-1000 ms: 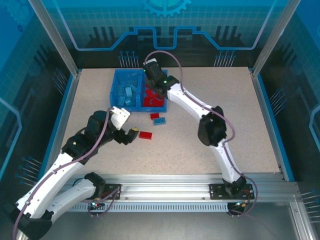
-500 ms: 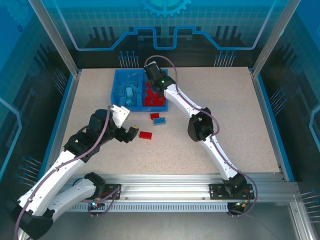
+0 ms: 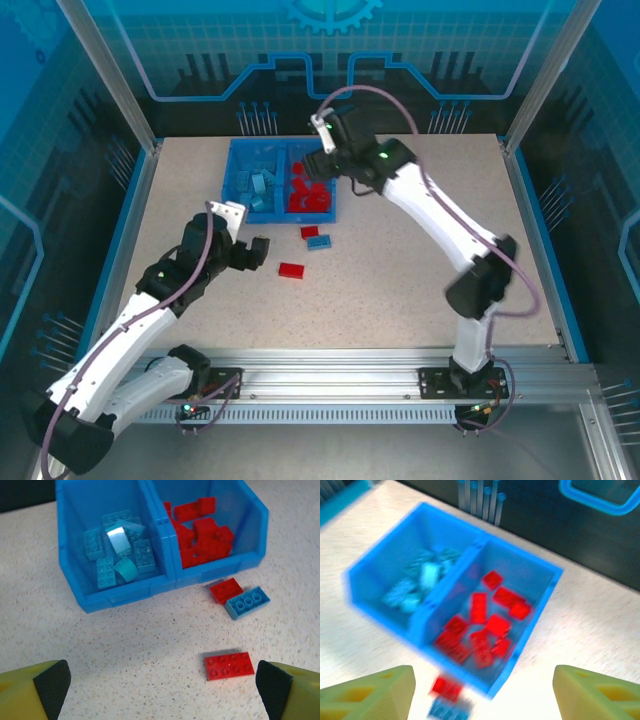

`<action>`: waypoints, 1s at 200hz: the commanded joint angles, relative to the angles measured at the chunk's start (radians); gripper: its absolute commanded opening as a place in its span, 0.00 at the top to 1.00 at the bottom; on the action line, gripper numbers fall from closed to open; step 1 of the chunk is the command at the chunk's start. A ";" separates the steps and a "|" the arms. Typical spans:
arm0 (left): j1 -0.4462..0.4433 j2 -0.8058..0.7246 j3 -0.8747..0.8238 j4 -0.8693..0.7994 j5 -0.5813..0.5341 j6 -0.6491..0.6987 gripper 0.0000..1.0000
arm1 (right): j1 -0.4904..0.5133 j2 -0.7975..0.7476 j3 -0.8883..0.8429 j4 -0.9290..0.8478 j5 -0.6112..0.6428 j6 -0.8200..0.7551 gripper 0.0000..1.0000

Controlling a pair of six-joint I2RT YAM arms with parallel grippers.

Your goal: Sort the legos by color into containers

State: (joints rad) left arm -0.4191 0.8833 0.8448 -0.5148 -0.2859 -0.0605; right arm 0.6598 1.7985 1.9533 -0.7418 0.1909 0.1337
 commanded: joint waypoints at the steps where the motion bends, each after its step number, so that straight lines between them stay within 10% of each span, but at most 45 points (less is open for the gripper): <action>1: 0.010 0.029 0.097 -0.070 -0.034 -0.294 0.01 | 0.025 -0.192 -0.226 -0.009 -0.267 0.004 0.17; 39: 0.009 0.092 0.125 -0.250 0.011 -0.936 0.02 | 0.100 -0.482 -0.575 0.029 -0.344 0.029 0.04; 87: -0.076 0.185 -0.084 -0.010 0.163 -1.376 0.03 | 0.187 -0.589 -0.825 0.098 -0.399 0.064 0.00; 200: -0.145 0.779 0.178 -0.003 0.238 -1.329 0.15 | 0.216 -0.549 -0.875 0.121 -0.244 0.121 0.00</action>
State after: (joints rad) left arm -0.5659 1.5970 0.9520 -0.4850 -0.0395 -1.4136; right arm 0.8646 1.2514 1.0916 -0.6174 -0.0895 0.2375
